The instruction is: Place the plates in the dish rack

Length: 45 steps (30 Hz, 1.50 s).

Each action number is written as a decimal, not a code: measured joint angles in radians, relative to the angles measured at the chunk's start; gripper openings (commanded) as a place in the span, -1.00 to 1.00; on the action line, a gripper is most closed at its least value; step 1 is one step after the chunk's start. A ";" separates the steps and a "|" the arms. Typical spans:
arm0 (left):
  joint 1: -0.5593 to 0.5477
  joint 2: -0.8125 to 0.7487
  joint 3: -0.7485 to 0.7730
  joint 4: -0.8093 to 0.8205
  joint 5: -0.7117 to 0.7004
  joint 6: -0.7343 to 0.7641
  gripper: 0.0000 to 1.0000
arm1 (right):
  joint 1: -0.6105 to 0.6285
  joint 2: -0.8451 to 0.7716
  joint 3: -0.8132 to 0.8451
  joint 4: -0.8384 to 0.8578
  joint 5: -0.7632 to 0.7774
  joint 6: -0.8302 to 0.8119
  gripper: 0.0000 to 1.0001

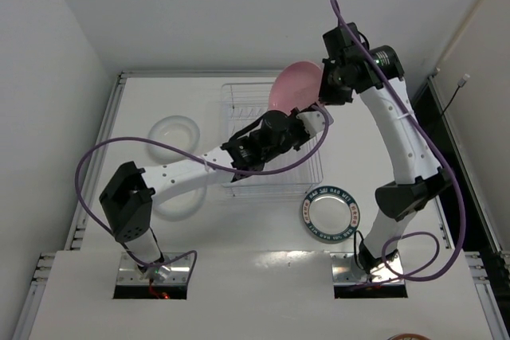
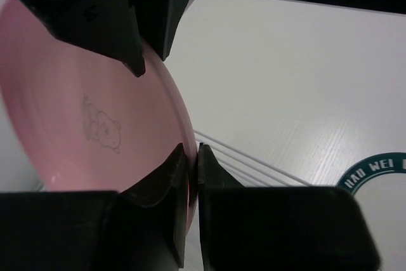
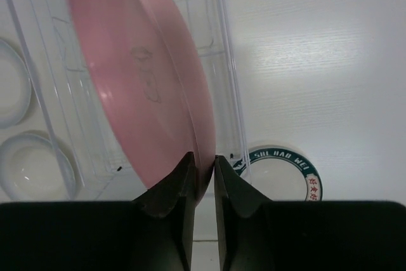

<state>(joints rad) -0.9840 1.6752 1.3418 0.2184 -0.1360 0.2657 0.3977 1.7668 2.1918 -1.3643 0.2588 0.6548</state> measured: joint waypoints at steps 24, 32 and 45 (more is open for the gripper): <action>0.320 0.064 0.193 0.207 0.147 -0.945 -1.00 | -0.199 -0.425 -0.188 0.251 -0.138 -0.023 1.00; 0.276 0.271 0.192 0.288 0.123 -1.262 -1.00 | -0.227 -0.421 -0.248 0.203 -0.089 -0.042 1.00; 0.258 0.281 0.145 0.276 0.068 -1.348 -1.00 | -0.273 -0.425 -0.268 0.183 -0.061 -0.084 1.00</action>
<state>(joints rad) -0.7261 1.9564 1.4872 0.4946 -0.0685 -1.0824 0.1246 1.3422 1.9240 -1.1816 0.1974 0.5705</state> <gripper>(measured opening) 0.046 1.001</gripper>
